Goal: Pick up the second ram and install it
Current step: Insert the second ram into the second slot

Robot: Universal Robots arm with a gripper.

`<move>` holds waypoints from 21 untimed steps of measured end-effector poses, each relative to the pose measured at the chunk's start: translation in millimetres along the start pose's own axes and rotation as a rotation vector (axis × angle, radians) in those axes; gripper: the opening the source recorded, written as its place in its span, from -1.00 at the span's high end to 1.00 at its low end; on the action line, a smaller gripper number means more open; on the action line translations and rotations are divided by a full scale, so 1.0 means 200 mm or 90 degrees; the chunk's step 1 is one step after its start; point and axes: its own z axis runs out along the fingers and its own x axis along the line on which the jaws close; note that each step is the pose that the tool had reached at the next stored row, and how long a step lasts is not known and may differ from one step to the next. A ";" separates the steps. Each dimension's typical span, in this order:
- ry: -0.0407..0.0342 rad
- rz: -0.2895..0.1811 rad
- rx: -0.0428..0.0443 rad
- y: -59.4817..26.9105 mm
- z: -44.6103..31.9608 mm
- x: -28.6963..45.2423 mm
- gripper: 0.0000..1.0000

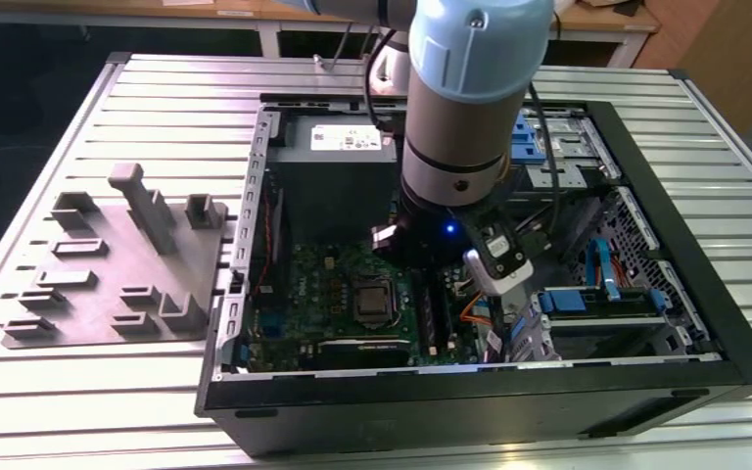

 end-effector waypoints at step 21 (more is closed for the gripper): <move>-0.0001 0.001 0.0057 0.001 -0.018 -0.001 0.77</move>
